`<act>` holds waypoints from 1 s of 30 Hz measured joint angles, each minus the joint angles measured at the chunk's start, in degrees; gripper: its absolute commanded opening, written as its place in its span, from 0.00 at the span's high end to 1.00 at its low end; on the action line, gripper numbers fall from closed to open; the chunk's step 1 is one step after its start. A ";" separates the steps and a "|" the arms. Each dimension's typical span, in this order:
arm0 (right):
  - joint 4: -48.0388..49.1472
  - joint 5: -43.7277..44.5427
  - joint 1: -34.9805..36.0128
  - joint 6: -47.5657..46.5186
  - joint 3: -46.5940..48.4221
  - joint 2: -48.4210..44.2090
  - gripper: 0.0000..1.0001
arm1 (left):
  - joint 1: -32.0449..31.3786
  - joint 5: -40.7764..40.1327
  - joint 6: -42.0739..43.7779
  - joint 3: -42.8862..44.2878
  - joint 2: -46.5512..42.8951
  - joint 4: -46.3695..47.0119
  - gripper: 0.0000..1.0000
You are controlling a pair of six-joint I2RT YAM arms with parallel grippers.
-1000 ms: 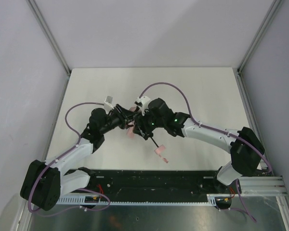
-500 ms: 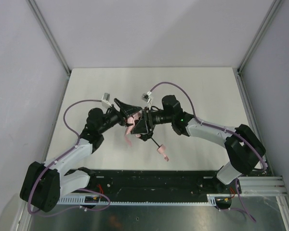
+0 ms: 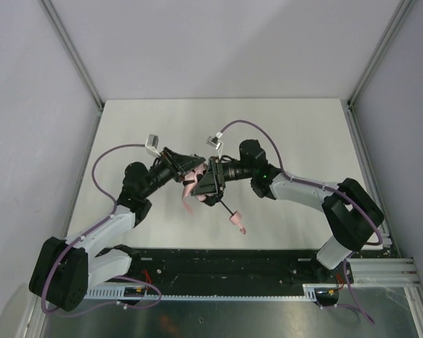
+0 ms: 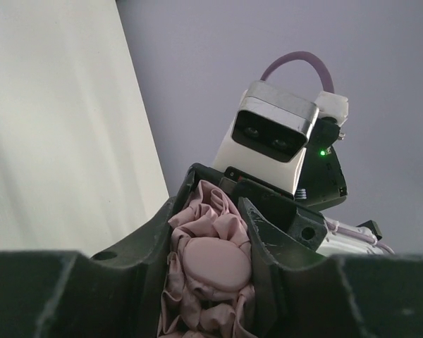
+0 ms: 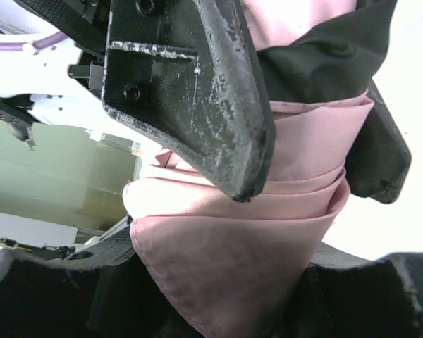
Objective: Put away the umbrella
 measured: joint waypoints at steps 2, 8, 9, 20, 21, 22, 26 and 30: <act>-1.62 1.31 0.20 -1.62 0.00 -0.44 0.67 | 0.00 -0.24 0.31 -0.28 -0.13 0.13 1.00; -13.88 12.33 3.39 -10.75 0.72 -5.09 0.52 | -0.02 -0.61 1.16 -1.31 -1.79 -0.76 1.00; -16.70 14.99 4.28 -12.57 1.46 -5.90 0.50 | -0.02 -0.70 1.25 -1.31 -2.08 -1.09 1.00; -31.63 32.20 9.92 -25.40 6.64 -7.10 0.40 | -0.15 -3.19 2.69 -1.31 -3.17 -7.67 1.00; -32.26 33.09 10.25 -26.08 6.86 -7.06 0.40 | -0.20 -3.48 2.73 -1.31 -3.21 -8.20 1.00; -32.92 33.97 10.56 -26.69 7.13 -7.04 0.40 | -0.26 -3.78 2.73 -1.29 -3.32 -8.94 1.00; -36.24 37.64 12.13 -29.03 8.85 -6.36 0.43 | -0.35 -4.37 2.73 -0.98 -3.48 -11.47 1.00; -38.93 41.16 13.44 -30.88 10.51 -5.20 0.64 | -0.37 -4.94 2.80 0.13 -3.48 -15.58 1.00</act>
